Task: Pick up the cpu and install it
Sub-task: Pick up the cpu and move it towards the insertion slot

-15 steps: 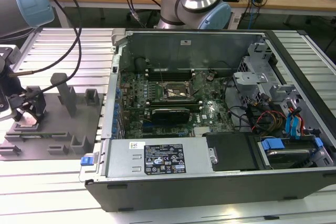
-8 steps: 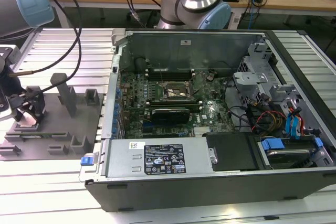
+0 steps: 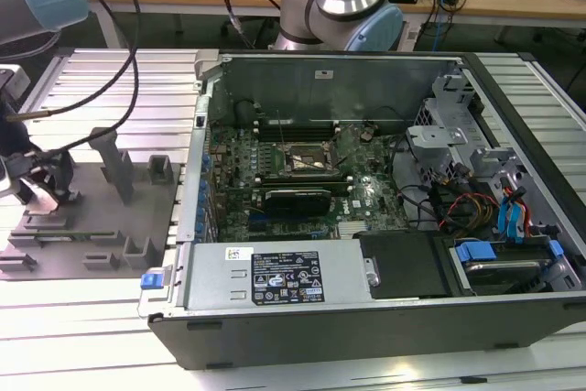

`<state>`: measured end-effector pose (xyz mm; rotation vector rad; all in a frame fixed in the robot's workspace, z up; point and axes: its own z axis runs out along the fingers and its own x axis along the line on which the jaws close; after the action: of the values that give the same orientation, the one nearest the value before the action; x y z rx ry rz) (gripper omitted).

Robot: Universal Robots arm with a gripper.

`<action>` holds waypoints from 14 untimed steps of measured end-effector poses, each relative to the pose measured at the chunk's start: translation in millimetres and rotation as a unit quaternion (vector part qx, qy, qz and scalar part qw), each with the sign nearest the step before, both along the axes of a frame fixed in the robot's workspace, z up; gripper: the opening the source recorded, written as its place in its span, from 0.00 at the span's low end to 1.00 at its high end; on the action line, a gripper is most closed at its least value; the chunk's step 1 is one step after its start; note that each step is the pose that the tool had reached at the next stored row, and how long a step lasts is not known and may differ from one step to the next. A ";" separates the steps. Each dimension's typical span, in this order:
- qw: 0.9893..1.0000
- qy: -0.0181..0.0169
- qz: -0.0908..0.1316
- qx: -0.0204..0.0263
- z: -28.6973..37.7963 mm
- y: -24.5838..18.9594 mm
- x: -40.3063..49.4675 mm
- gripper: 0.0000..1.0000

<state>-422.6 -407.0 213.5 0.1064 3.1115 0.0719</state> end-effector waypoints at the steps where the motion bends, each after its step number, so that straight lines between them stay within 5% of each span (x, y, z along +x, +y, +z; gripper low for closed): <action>1: 1.000 0.000 0.000 0.000 3.5 0.0 0.0 0.54; 9: 1.000 0.000 0.000 -0.001 40.7 0.2 0.2 0.54; 14: 1.000 0.000 0.000 -0.001 53.9 0.7 0.1 0.54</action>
<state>-422.4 -406.4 267.4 0.1063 3.1115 0.0699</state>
